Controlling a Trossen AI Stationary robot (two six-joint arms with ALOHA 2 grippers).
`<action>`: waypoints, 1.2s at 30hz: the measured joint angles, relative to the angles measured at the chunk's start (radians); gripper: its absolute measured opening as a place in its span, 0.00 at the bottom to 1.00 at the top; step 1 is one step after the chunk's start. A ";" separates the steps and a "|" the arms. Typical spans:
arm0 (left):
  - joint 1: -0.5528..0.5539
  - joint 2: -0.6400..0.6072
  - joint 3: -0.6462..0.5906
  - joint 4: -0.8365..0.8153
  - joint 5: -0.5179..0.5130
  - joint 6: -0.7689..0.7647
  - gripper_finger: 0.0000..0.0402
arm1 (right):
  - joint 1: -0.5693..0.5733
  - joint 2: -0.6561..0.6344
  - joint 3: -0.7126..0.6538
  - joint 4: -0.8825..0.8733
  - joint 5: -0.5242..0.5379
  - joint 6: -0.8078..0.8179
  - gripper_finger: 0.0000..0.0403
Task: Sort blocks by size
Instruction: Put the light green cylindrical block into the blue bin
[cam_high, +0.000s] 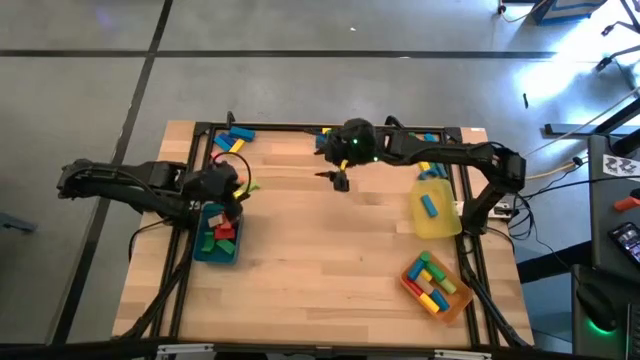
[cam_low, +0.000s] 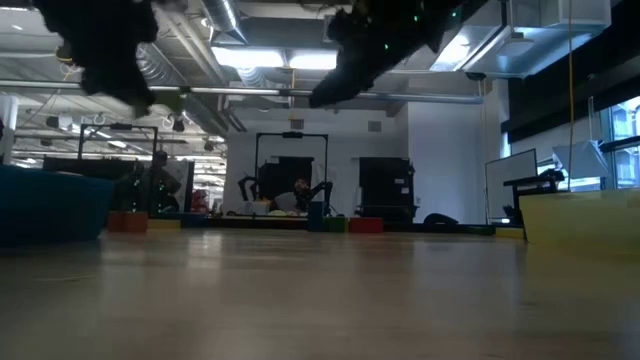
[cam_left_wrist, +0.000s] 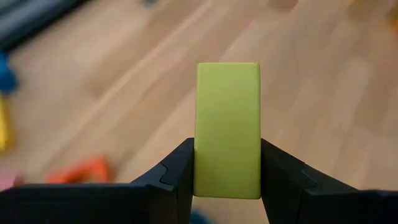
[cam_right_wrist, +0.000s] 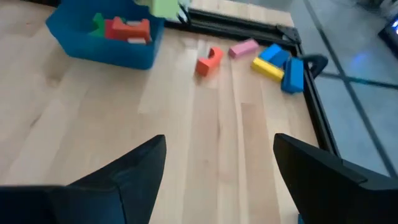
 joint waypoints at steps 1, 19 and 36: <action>0.000 0.000 0.004 -0.045 0.011 -0.035 0.32 | -0.014 0.001 -0.001 -0.012 -0.009 0.000 0.74; 0.000 0.078 -0.001 -0.403 0.448 -0.154 0.32 | -0.028 0.001 0.000 -0.001 0.068 0.134 0.74; -0.186 0.271 -0.001 -0.363 0.464 -0.205 0.32 | -0.028 0.008 -0.082 -0.057 0.251 0.326 0.74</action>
